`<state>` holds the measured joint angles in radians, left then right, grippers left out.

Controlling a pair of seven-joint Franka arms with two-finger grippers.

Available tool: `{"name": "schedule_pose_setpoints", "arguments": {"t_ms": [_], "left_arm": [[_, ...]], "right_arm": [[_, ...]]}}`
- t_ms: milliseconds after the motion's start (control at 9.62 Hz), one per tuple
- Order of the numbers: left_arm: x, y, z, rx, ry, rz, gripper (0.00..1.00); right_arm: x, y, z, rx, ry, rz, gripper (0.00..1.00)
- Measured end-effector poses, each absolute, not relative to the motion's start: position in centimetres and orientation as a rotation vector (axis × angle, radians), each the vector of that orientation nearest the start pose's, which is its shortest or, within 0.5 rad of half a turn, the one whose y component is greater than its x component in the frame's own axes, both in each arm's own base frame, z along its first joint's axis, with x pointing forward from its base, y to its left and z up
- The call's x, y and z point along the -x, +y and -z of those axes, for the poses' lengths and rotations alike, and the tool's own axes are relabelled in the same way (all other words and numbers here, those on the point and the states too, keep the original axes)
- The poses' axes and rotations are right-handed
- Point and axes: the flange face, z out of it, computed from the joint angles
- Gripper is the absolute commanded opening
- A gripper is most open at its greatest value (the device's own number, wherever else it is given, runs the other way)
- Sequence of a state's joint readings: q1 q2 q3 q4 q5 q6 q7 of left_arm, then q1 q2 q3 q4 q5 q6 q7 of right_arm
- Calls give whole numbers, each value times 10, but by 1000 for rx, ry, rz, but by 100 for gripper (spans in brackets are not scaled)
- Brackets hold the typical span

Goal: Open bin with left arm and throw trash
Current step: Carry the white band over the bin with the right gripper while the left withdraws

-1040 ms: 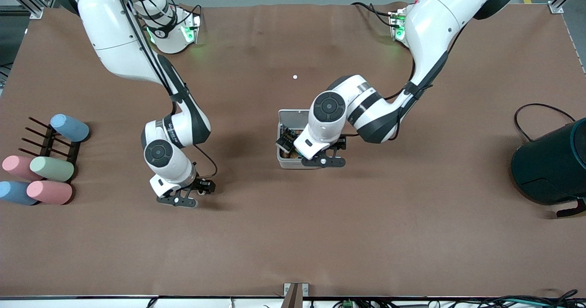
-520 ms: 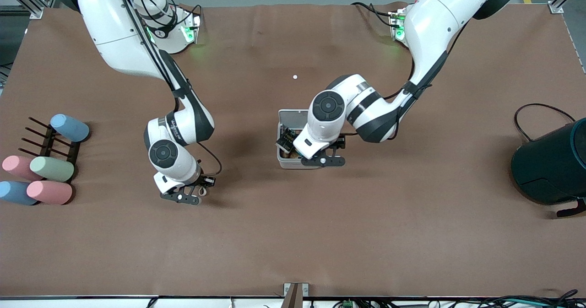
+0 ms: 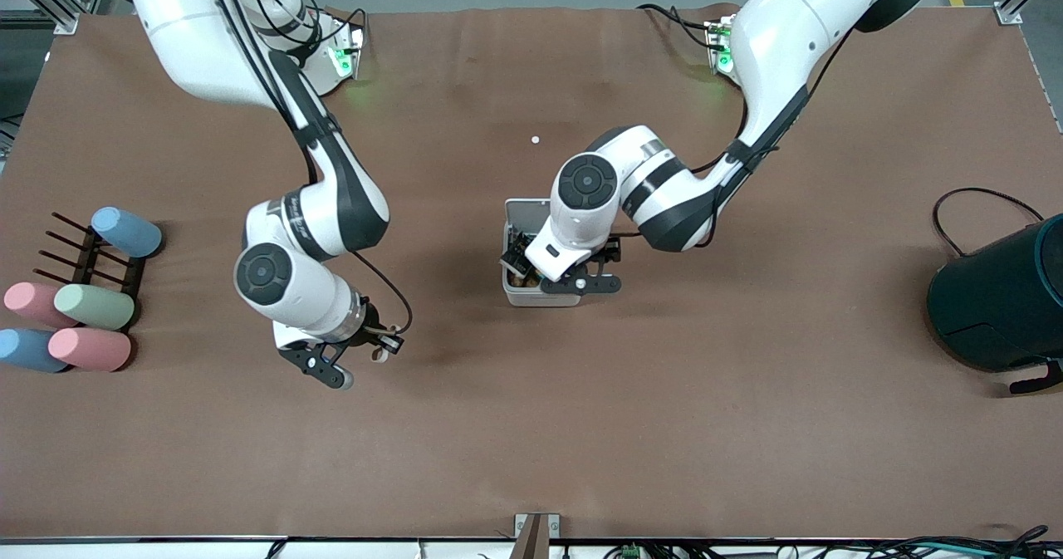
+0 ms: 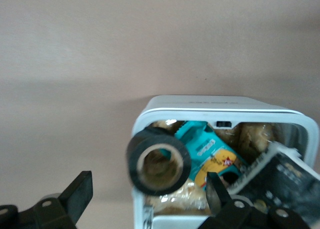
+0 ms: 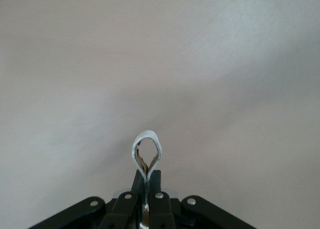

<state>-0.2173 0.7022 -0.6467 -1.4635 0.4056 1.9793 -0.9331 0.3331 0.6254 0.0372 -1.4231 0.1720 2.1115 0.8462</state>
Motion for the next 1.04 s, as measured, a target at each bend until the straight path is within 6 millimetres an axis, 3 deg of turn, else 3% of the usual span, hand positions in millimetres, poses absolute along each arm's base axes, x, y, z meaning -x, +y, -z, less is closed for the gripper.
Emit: {"name": "schedule_pose_setpoints", "arguments": {"t_ms": [208, 416, 728, 832, 1040], "left_arm": [[-550, -428, -394, 3154, -136, -34, 100], [-574, -365, -451, 3136, -323, -17, 100], [-613, -269, -488, 3120, -336, -29, 100], [-621, -241, -497, 3137, -281, -46, 100], [-627, -183, -527, 3168, -122, -72, 100]], "right_arm": [[-664, 304, -364, 2772, 901, -131, 0], [-638, 360, -375, 2702, 961, -203, 4], [-577, 457, -387, 2697, 941, -258, 11], [-564, 474, -387, 2709, 914, -257, 22], [-560, 480, -385, 2718, 898, -241, 50]]}}
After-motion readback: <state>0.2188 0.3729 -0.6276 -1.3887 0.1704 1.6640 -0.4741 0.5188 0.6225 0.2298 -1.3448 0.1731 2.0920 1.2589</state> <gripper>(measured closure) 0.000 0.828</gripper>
